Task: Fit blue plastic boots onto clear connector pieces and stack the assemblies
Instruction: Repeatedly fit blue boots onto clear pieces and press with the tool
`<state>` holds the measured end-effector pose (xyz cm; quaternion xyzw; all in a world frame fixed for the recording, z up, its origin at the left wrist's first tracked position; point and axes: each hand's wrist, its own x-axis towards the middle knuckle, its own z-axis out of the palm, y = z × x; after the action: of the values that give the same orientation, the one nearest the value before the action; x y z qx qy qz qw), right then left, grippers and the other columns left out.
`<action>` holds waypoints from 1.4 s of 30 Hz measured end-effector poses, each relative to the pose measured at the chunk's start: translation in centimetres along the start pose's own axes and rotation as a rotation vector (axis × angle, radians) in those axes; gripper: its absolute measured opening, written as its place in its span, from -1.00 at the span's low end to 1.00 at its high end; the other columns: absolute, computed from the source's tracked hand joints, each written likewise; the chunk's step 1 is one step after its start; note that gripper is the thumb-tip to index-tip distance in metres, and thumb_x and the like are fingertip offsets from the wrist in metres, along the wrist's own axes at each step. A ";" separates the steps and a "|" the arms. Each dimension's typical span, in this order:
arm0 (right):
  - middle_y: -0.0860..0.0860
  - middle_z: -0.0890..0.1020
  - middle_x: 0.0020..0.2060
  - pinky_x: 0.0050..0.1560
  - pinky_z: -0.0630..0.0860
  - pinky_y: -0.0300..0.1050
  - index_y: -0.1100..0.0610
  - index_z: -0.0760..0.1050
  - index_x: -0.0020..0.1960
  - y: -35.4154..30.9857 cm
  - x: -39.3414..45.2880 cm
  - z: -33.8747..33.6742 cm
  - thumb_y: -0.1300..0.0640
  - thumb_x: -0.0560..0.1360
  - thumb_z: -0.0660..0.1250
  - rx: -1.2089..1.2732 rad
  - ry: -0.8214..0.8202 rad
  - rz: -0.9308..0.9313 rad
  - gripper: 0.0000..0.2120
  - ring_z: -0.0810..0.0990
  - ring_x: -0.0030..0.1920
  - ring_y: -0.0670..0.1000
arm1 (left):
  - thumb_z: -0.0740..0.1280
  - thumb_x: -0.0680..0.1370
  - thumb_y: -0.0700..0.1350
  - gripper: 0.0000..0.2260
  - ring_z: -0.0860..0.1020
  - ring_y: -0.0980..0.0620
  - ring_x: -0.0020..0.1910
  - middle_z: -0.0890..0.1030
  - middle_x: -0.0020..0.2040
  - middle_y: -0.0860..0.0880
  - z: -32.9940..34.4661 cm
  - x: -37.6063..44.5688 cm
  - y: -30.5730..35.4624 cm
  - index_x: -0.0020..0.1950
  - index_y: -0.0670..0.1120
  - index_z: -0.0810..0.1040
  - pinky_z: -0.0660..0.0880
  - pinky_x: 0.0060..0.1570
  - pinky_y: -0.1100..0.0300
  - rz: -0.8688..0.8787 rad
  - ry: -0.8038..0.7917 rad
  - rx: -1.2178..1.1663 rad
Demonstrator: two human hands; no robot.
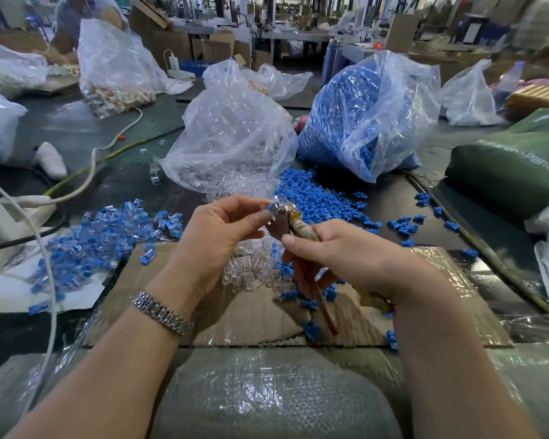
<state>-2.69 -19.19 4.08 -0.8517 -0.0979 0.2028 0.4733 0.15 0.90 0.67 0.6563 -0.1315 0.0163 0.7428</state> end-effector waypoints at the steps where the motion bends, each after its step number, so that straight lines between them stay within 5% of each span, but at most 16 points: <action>1: 0.06 0.70 -0.30 -0.22 0.58 -0.13 0.28 0.59 0.03 0.0 0.1 0.1 -0.14 0.64 0.27 -0.005 0.012 -0.002 -0.55 0.72 -0.27 0.10 | 0.49 0.41 -0.14 -0.88 0.70 0.08 -0.06 0.75 0.01 -0.02 0.1 0.0 0.1 -0.09 0.02 0.77 0.59 -0.10 0.30 0.005 0.009 0.003; 7: 0.08 0.65 -0.37 -0.27 0.61 -0.10 0.23 0.58 -0.10 -0.1 0.5 0.6 -0.15 0.64 0.27 -0.025 0.054 -0.035 -0.56 0.69 -0.37 0.10 | 0.48 0.42 -0.12 -0.87 0.70 0.09 -0.09 0.75 -0.01 -0.03 -0.2 -0.2 0.2 -0.06 0.02 0.77 0.59 -0.12 0.32 0.028 0.015 0.013; 12: 0.04 0.72 -0.26 -0.12 0.62 -0.01 0.16 0.62 0.04 -0.4 0.9 0.6 -0.24 0.61 0.26 0.016 0.052 -0.051 -0.54 0.75 -0.22 0.12 | 0.51 0.46 -0.10 -0.88 0.69 0.06 -0.11 0.75 -0.06 -0.05 -1.5 0.1 0.1 -0.02 0.03 0.73 0.62 -0.11 0.25 0.049 0.156 0.058; 16: 0.05 0.71 -0.27 0.00 0.65 0.14 0.17 0.63 0.04 0.4 0.2 -1.0 -0.28 0.58 0.28 0.031 0.195 -0.019 -0.50 0.73 -0.19 0.19 | 0.46 0.54 -0.17 -0.86 0.64 0.04 -0.11 0.67 -0.10 0.01 -4.4 0.4 0.1 -0.09 0.08 0.60 0.59 -0.10 0.17 0.062 0.530 0.551; 19: 0.03 0.62 -0.33 -0.08 0.62 0.15 0.19 0.58 -0.09 0.9 0.1 -1.9 -0.25 0.57 0.33 -0.055 0.424 0.025 -0.53 0.62 -0.31 0.07 | 0.38 0.50 -0.20 -0.87 0.51 -0.14 0.08 0.50 0.05 -0.05 -5.4 0.2 0.1 -0.05 0.03 0.56 0.47 0.12 -0.06 -0.051 0.661 1.030; 22: 0.03 0.57 -0.32 -0.28 0.41 -0.01 0.15 0.46 -0.20 1.5 0.5 -2.3 -0.18 0.58 0.32 -0.355 0.596 0.147 -0.60 0.52 -0.30 0.07 | 0.40 0.48 -0.24 -0.82 0.48 -0.12 0.14 0.45 0.05 -0.04 -4.7 0.1 0.1 0.00 0.01 0.60 0.43 0.21 -0.05 -0.016 0.492 1.137; 27: 0.06 0.55 -0.26 -0.36 0.32 -0.09 0.15 0.46 -0.16 2.5 1.2 -2.3 -0.15 0.56 0.35 -0.603 0.594 0.344 -0.64 0.49 -0.29 0.03 | 0.46 0.53 -0.23 -0.80 0.62 0.26 -0.15 0.69 -0.12 0.16 -3.0 -0.2 -0.1 -0.10 0.11 0.69 0.53 -0.05 0.33 -0.071 -0.078 0.939; 33: 0.05 0.53 -0.21 -0.25 0.36 -0.04 0.09 0.39 -0.21 3.0 1.7 -2.1 -0.15 0.54 0.38 -0.650 0.577 0.377 -0.65 0.52 -0.18 0.10 | 0.49 0.53 -0.05 -0.98 0.56 0.23 -0.09 0.63 -0.07 0.13 -3.1 0.1 -0.6 -0.05 0.07 0.70 0.48 -0.04 0.31 -0.010 -0.048 1.025; 38: 0.05 0.51 -0.27 -0.30 0.32 -0.05 0.11 0.40 -0.23 3.0 1.6 -1.9 -0.18 0.51 0.40 -0.620 0.548 0.391 -0.60 0.52 -0.16 0.13 | 0.49 0.52 -0.02 -0.96 0.52 0.21 -0.14 0.52 -0.05 0.09 -2.6 0.1 -0.9 -0.08 0.09 0.66 0.33 -0.22 0.41 -0.061 -0.040 1.068; 42: 0.11 0.57 -0.04 -0.07 0.48 0.03 0.14 0.43 -0.12 3.0 1.7 -1.7 -0.25 0.53 0.37 -0.672 0.524 0.413 -0.56 0.54 0.04 0.20 | 0.49 0.50 -0.11 -0.97 0.60 0.14 -0.15 0.59 -0.14 0.08 -2.4 0.3 -1.0 -0.08 0.01 0.70 0.54 -0.10 0.23 -0.098 0.037 1.060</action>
<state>-0.52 -21.48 1.89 -0.9817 0.1360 0.0282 0.1302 1.01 3.03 -0.49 0.9466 -0.0613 0.0574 0.3111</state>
